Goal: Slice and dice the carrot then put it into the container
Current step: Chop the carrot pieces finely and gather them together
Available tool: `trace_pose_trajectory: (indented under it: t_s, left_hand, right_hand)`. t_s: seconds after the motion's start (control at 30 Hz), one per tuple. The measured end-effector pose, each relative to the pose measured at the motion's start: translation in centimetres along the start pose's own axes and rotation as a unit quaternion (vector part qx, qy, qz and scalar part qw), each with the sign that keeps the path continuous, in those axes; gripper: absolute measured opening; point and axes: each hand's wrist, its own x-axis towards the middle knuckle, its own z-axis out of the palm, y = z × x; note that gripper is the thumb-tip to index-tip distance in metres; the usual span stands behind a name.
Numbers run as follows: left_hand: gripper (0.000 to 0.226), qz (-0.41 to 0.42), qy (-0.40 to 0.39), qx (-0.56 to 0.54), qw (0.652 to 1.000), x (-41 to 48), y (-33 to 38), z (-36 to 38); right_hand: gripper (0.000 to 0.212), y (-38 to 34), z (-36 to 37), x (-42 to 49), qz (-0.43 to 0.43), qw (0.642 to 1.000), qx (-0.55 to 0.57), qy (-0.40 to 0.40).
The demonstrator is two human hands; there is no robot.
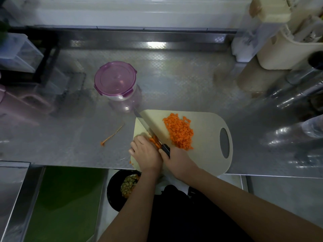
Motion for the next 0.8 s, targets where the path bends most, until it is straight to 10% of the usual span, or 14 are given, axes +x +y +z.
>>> trace_pose_trajectory:
  t_s: [0.8]
  left_hand:
    - [0.020,-0.003,0.021,-0.012,1.000,0.0,-0.1,0.3]
  right_hand:
    - [0.040,2.3,-1.0,-2.3,-0.030,0.996,0.081,0.006]
